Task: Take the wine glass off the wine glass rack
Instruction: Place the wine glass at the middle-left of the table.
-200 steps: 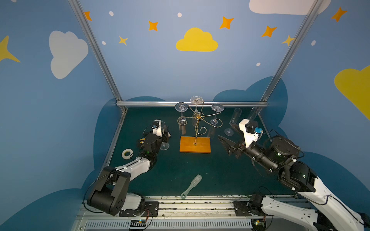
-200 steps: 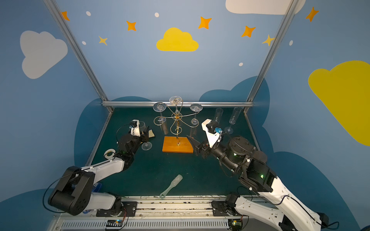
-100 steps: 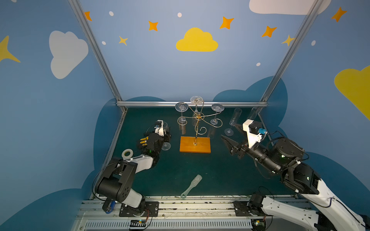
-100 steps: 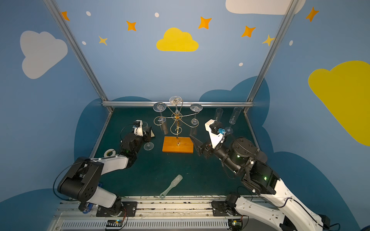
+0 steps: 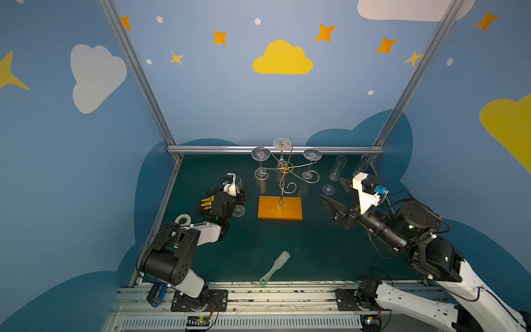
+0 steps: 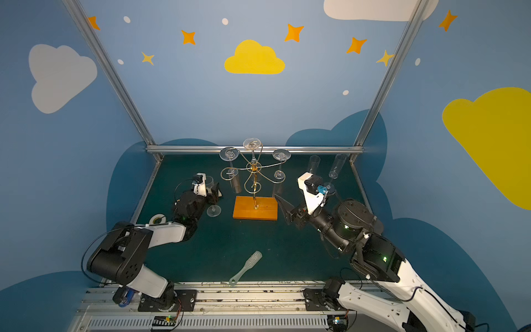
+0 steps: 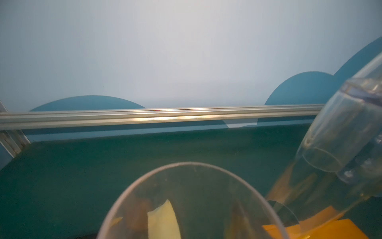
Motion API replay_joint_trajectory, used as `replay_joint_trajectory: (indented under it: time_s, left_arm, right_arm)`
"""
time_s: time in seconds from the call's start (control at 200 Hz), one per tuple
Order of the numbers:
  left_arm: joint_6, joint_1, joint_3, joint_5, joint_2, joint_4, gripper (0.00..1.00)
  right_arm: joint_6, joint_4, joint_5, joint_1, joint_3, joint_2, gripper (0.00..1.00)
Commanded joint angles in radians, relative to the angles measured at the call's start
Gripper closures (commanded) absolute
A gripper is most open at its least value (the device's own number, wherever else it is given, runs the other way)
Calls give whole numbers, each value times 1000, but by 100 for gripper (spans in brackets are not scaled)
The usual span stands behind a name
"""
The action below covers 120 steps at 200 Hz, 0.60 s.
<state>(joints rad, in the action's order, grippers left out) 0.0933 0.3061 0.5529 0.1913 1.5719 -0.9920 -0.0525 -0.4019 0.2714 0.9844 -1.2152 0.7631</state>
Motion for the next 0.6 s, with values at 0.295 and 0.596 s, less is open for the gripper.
replay_joint_trajectory:
  time_s: [0.295,0.596]
  left_arm:
    - [-9,6,-33,14,-48,2,18]
    - [-1,6,-52,33,-118,53,6]
  right_arm:
    - [7,0,11,-1,3,-18,18]
    - [9,5,2,-1,0,-21,18]
